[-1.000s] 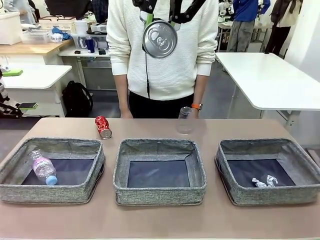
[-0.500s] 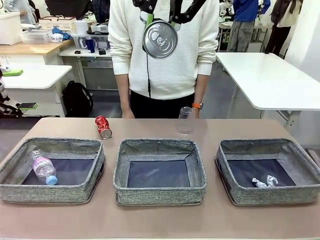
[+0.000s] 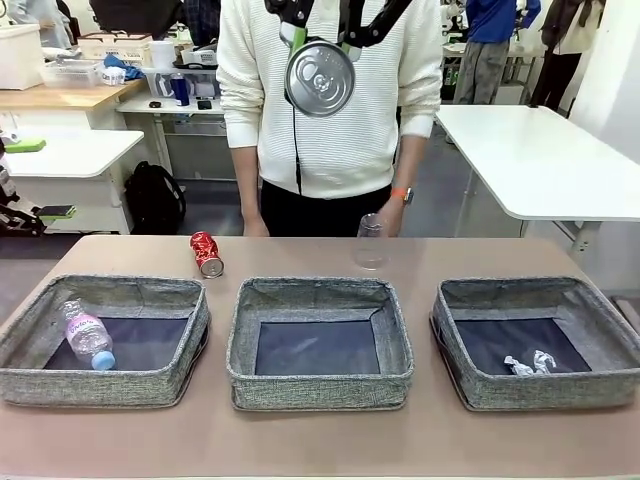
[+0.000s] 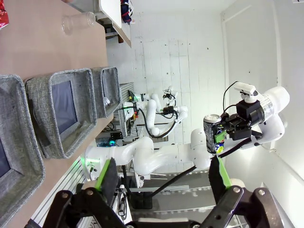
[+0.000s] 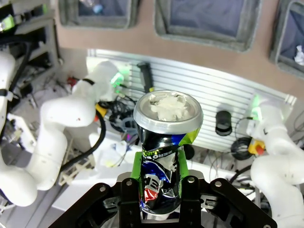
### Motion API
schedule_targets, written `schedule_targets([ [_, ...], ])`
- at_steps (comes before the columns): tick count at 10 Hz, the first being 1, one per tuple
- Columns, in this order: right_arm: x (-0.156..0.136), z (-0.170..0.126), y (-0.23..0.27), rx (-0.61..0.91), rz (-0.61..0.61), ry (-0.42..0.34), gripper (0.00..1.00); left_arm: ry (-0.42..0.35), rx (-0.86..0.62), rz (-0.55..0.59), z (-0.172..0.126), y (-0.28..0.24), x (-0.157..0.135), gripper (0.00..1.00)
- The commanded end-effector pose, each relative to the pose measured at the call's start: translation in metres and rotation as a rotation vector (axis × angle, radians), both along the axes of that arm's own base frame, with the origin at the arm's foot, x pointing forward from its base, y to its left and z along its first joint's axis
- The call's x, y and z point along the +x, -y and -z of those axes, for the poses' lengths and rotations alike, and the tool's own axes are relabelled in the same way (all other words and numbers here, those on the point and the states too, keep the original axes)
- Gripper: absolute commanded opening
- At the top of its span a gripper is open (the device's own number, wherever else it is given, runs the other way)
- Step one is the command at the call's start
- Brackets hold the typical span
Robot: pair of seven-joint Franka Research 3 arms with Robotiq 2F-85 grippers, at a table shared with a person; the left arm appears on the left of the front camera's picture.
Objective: Sort the waste into the appropriate baskets.
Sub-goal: Place the picked waste into the Fabric basket indicated by the person.
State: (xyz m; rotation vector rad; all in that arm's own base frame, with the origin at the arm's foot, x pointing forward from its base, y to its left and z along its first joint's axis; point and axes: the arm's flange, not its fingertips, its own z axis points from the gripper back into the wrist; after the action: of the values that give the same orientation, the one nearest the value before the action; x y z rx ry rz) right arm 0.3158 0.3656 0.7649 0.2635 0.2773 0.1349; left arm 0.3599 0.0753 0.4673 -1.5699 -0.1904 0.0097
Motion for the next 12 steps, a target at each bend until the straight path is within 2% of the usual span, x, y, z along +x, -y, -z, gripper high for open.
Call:
schedule_targets([
  [1,-0.0016,-0.0012,0.0014,-0.003,-0.001,0.000,0.32,0.019,-0.014,0.006,-0.0012,-0.0008,-0.0015,1.00],
  [12,-0.0016,-0.0012,0.0014,-0.003,-0.001,0.000,0.32,0.019,-0.014,0.006,-0.0012,-0.0008,-0.0015,1.00],
])
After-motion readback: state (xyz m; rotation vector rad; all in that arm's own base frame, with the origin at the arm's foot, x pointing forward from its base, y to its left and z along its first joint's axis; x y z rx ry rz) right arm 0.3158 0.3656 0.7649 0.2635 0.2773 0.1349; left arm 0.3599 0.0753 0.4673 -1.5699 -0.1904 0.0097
